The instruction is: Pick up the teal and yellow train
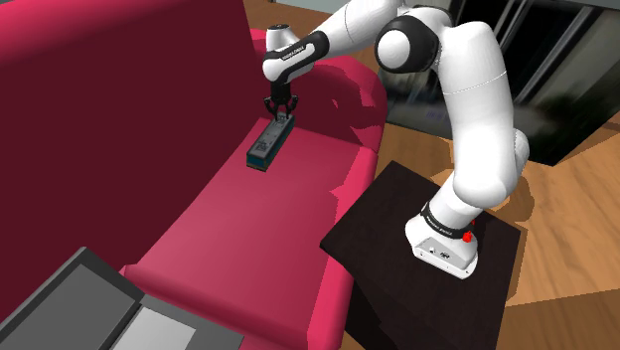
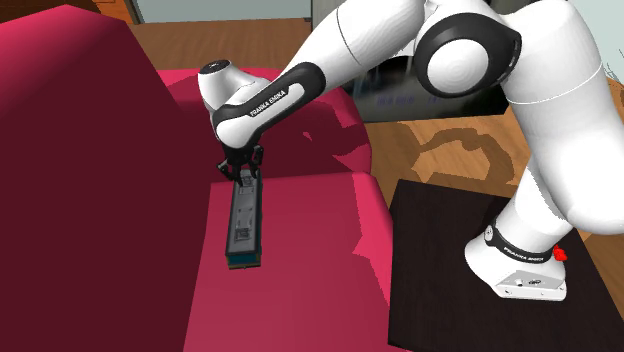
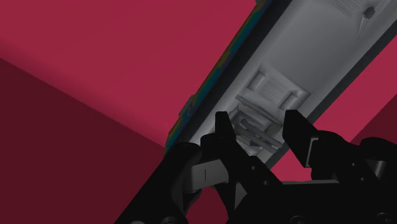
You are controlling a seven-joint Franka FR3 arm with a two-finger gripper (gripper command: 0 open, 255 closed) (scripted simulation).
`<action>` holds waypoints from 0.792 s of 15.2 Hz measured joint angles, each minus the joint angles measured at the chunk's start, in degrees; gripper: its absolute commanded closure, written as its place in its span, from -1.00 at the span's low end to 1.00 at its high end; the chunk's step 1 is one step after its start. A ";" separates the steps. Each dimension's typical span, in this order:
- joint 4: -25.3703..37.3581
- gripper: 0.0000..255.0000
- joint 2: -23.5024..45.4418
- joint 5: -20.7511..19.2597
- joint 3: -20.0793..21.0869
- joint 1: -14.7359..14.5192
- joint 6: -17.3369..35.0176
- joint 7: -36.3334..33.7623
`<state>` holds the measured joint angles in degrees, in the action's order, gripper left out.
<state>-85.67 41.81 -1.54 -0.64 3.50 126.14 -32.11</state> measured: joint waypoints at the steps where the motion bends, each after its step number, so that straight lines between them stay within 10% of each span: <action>1: -0.01 1.00 -0.01 0.00 0.00 0.00 0.01 0.00; 12: 0.68 1.00 -3.27 0.05 0.04 -0.02 -4.14 0.11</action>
<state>-84.99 38.53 -1.49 -0.60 3.48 122.01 -32.00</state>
